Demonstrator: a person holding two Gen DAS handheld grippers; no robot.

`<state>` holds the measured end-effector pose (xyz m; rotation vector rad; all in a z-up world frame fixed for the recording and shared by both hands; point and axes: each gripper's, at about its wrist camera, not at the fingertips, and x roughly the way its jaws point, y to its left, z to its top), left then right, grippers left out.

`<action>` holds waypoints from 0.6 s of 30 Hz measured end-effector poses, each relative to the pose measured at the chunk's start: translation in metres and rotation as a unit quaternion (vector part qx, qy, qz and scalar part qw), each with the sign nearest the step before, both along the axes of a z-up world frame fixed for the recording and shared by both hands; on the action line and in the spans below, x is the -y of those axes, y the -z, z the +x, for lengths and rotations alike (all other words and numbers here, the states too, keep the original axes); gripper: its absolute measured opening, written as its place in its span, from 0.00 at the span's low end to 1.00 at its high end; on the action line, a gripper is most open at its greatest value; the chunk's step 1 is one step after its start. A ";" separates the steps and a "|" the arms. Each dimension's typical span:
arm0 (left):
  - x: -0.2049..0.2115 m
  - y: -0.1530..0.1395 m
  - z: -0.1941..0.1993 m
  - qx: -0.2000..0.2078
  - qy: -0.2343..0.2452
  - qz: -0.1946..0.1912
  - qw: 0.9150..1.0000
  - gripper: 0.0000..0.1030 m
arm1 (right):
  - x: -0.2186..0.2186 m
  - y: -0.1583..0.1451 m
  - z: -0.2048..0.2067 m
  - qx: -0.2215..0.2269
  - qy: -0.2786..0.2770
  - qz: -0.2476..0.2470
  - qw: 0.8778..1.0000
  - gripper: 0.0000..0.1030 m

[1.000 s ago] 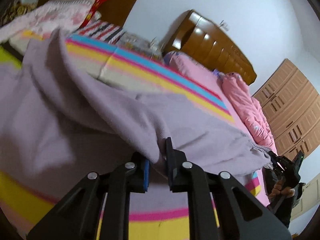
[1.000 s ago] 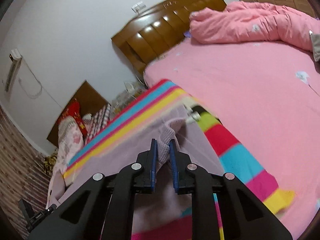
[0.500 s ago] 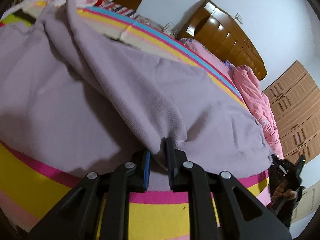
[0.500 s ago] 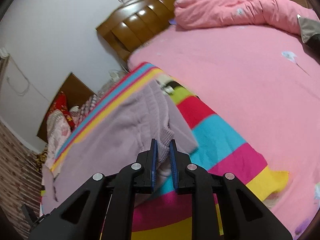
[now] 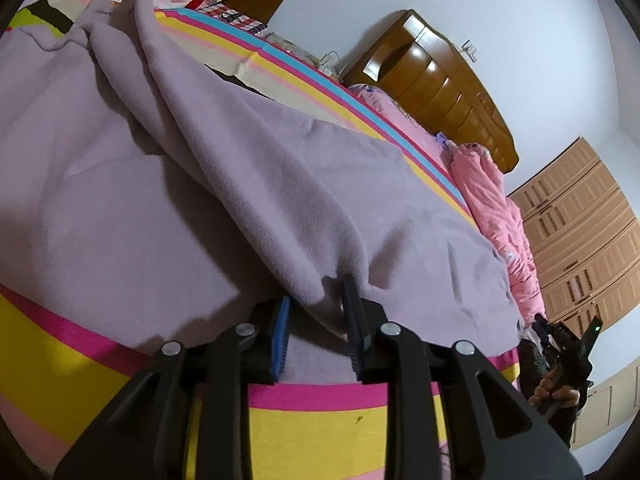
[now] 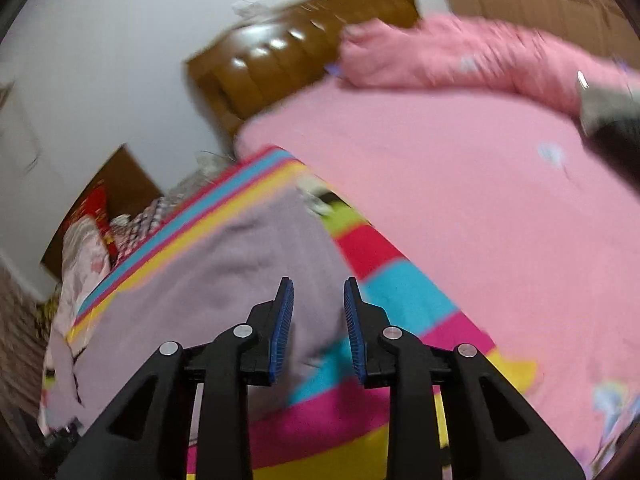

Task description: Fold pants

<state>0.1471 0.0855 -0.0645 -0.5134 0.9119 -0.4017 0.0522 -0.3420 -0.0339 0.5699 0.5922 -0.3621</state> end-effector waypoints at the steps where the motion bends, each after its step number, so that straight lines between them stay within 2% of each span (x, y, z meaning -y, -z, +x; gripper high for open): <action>1: 0.001 0.000 0.000 0.000 0.001 -0.003 1.000 0.28 | -0.012 -0.006 0.007 0.009 -0.029 -0.007 1.000 0.23; 3: 0.001 -0.001 -0.001 0.002 0.002 -0.008 1.000 0.32 | -0.032 -0.006 0.020 0.005 -0.077 -0.012 0.997 0.24; 4: 0.001 -0.001 -0.001 0.003 0.003 -0.013 1.000 0.35 | -0.042 0.001 0.029 -0.013 -0.094 -0.023 0.995 0.25; 6: 0.001 -0.001 -0.003 0.007 0.009 -0.026 1.000 0.45 | -0.044 0.025 0.042 -0.061 -0.091 -0.023 0.994 0.26; 7: 0.002 -0.002 -0.004 0.011 0.015 -0.035 0.999 0.54 | -0.041 0.036 0.045 -0.071 -0.087 -0.009 0.994 0.26; 8: 0.003 -0.004 -0.004 0.013 0.021 -0.038 0.999 0.63 | -0.040 0.037 0.042 -0.056 -0.084 -0.006 0.995 0.26; 9: 0.004 -0.006 -0.006 0.015 0.025 -0.036 0.999 0.69 | -0.040 0.035 0.040 -0.048 -0.080 -0.002 0.996 0.26; 11: 0.004 -0.014 -0.009 0.025 0.016 -0.013 0.999 0.89 | -0.041 0.027 0.042 -0.057 -0.073 -0.008 0.996 0.26; 13: -0.002 -0.022 -0.012 0.045 -0.002 0.006 0.999 0.91 | -0.047 0.017 0.047 -0.060 -0.069 -0.027 0.995 0.29; 15: -0.012 -0.027 -0.011 0.054 -0.011 0.003 0.998 0.91 | -0.058 0.007 0.052 -0.054 -0.077 -0.038 0.995 0.62; 17: -0.030 -0.032 -0.007 0.061 -0.040 -0.001 0.997 0.91 | -0.074 -0.005 0.059 -0.030 -0.096 -0.051 0.994 0.84; 18: -0.041 -0.032 -0.006 0.062 -0.055 -0.004 0.997 0.92 | -0.082 -0.010 0.058 -0.018 -0.105 -0.056 0.993 0.85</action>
